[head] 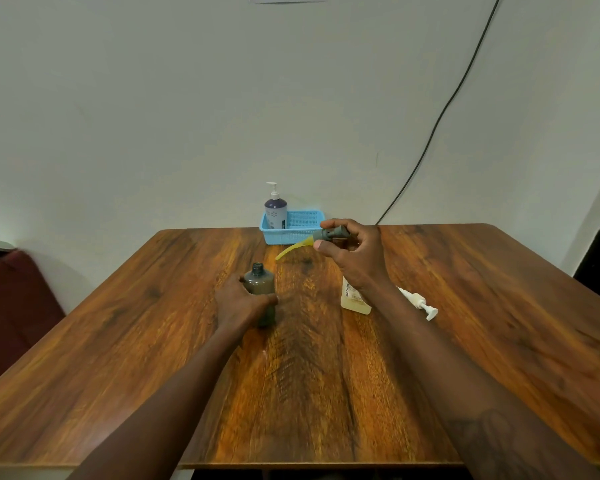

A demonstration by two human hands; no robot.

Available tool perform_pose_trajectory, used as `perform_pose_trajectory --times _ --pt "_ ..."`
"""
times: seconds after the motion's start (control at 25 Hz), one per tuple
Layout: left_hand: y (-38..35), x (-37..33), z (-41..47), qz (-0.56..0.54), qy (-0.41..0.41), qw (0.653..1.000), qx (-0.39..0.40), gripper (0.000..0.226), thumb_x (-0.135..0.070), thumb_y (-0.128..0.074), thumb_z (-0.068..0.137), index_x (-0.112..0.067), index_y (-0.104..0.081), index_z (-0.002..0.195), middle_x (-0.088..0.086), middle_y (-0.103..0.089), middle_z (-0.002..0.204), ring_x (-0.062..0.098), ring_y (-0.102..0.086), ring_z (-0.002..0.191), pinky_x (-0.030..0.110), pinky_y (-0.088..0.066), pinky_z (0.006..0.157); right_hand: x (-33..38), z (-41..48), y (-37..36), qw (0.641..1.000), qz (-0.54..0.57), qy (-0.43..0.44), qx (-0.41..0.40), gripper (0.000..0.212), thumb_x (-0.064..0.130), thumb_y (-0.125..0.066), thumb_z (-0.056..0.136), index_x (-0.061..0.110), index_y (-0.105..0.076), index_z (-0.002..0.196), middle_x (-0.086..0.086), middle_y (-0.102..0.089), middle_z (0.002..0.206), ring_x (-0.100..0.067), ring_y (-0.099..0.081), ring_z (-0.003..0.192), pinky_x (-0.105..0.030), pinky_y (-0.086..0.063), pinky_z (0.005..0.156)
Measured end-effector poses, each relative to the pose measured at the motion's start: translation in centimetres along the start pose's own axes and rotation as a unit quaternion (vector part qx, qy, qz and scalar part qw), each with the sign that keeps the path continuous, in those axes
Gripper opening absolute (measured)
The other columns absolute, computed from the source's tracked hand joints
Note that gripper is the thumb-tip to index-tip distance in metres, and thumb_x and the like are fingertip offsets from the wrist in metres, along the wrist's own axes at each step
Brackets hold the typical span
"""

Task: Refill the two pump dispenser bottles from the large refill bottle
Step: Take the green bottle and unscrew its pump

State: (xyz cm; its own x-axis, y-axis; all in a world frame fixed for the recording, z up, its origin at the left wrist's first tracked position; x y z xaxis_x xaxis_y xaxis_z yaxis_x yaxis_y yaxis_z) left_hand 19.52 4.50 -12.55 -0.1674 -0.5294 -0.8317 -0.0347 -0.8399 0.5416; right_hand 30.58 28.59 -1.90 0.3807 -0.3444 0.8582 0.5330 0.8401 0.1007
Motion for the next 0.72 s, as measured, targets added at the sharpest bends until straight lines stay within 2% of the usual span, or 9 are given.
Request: perform_pose_trajectory --times 0.12,0.2,0.32,0.44,0.52,0.64,0.72 --pt "0.1 -0.5 -0.6 -0.012 -0.032 0.999 -0.006 0.08 -0.031 -0.092 0.07 -0.011 -0.051 0.136 0.004 -0.057 0.124 0.013 -0.051 0.103 0.023 -0.046 0.08 -0.8 -0.5 -0.5 0.992 -0.123 0.008 0.014 0.029 0.023 -0.089 0.076 0.017 -0.072 0.099 0.007 -0.07 0.101 -0.005 -0.067 0.091 -0.011 -0.055 0.07" --pt "-0.1 -0.8 -0.9 -0.013 -0.047 0.999 -0.006 0.079 -0.033 -0.092 0.069 -0.011 -0.053 0.134 0.003 -0.058 0.122 0.013 -0.053 0.102 0.019 -0.044 0.076 -2.6 -1.4 -1.0 0.979 -0.202 -0.016 0.032 0.025 0.027 -0.087 0.075 0.02 -0.07 0.091 0.008 -0.069 0.09 -0.009 -0.066 0.083 -0.015 -0.055 0.068" --pt "-1.0 -1.0 -0.9 -0.01 -0.053 0.999 0.007 0.084 -0.038 -0.093 0.065 -0.012 -0.054 0.135 0.006 -0.062 0.128 0.014 -0.056 0.105 0.018 -0.045 0.077 -5.6 -3.4 -1.5 0.962 -0.265 -0.057 0.046 0.018 0.029 -0.084 0.079 0.023 -0.066 0.078 0.009 -0.067 0.078 -0.012 -0.064 0.077 -0.023 -0.053 0.067" --pt "-1.7 -1.6 -1.1 0.0 -0.069 0.998 0.009 0.084 -0.041 -0.094 0.063 -0.013 -0.056 0.133 0.005 -0.064 0.127 0.016 -0.059 0.107 0.021 -0.049 0.08 -7.7 -4.9 -1.5 0.937 -0.329 -0.101 0.062 0.019 0.036 -0.079 0.083 0.025 -0.063 0.082 0.011 -0.066 0.078 -0.008 -0.061 0.074 -0.021 -0.046 0.061" --pt "-1.9 -2.5 -1.5 0.006 -0.087 0.996 0.005 0.08 -0.042 -0.093 0.062 -0.014 -0.058 0.129 0.001 -0.064 0.121 0.017 -0.06 0.106 0.027 -0.052 0.084 -8.6 -5.4 -1.6 0.927 -0.348 -0.111 0.079 0.021 0.037 -0.077 0.083 0.027 -0.06 0.089 0.012 -0.066 0.083 -0.007 -0.062 0.077 -0.022 -0.047 0.064" --pt "-2.6 -3.8 -1.9 0.0 -0.104 0.994 0.02 0.077 -0.038 -0.093 0.065 -0.015 -0.056 0.128 -0.008 -0.056 0.114 0.012 -0.056 0.101 0.015 -0.044 0.073 -9.8 -5.6 -1.9 0.91 -0.381 -0.116 0.113 0.019 0.039 -0.074 0.082 0.029 -0.06 0.088 0.011 -0.067 0.083 -0.009 -0.065 0.079 -0.034 -0.058 0.075" --pt "-3.1 -4.4 -1.9 0.004 -0.112 0.993 0.024 0.077 -0.039 -0.093 0.065 -0.018 -0.056 0.129 -0.01 -0.056 0.112 0.01 -0.056 0.099 0.013 -0.04 0.07 -10.5 -5.8 -1.9 0.9 -0.396 -0.125 0.132 0.018 0.04 -0.074 0.082 0.028 -0.061 0.085 0.01 -0.067 0.081 -0.009 -0.065 0.077 -0.037 -0.061 0.074"
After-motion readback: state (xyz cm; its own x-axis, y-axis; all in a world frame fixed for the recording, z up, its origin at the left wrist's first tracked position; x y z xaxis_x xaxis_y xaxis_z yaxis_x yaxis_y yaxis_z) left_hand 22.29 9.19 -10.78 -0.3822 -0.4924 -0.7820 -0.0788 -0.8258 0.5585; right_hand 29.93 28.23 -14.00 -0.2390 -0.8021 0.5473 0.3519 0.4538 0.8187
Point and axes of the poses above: each hand's wrist, its own z-axis towards the middle knuckle, its own y-axis out of the back of the hand, x = y × z, the point moved 10 cm from there along z, towards the middle knuckle
